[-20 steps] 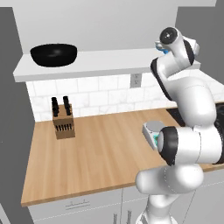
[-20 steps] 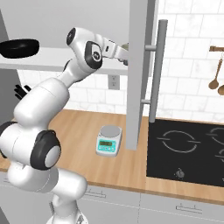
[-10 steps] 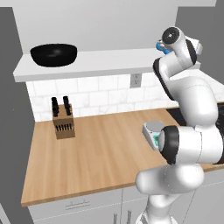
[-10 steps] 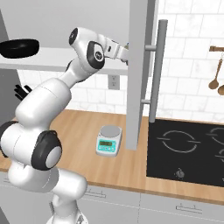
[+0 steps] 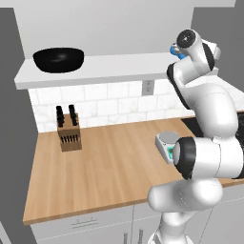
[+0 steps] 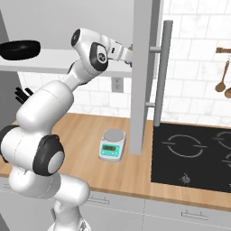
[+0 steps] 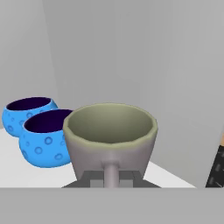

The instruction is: Gather all objects into one cabinet and sort the glasses and bowls to opposite sides.

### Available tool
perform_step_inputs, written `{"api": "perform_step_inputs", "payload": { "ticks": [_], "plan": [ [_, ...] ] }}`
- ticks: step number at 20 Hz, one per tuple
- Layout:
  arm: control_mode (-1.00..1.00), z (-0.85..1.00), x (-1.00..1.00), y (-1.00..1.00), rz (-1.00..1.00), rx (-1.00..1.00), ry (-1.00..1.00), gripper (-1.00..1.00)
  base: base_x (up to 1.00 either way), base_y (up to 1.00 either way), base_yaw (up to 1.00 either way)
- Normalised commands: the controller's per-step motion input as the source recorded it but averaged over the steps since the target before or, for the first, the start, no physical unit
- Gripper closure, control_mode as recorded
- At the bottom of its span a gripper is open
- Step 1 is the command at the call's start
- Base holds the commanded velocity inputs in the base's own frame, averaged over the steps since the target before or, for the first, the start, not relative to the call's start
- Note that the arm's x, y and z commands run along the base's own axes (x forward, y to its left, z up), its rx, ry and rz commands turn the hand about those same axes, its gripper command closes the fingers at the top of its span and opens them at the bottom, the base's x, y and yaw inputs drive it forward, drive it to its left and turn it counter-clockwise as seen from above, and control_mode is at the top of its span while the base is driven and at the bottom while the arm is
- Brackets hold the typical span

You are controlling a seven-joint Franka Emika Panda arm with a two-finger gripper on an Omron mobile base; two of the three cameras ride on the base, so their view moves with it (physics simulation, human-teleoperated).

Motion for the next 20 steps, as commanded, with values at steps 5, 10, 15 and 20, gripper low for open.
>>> {"api": "perform_step_inputs", "payload": {
  "ticks": [5, 10, 15, 20],
  "plan": [
    [-1.00, 0.00, 0.00, 0.00, 0.00, 0.00, 0.00, -1.00, 0.00, 0.00, 0.00],
    [-1.00, 0.00, 0.00, 0.00, 0.00, 0.00, 0.00, -1.00, 0.00, 0.00, 0.00],
    [-1.00, 0.00, -0.04, 0.00, 0.00, 0.00, 0.00, -1.00, 0.00, 0.00, 0.00],
    [-1.00, -0.02, -0.26, 0.11, 0.00, 0.00, -0.01, -1.00, 0.00, 0.00, 0.00]
  ]
}}
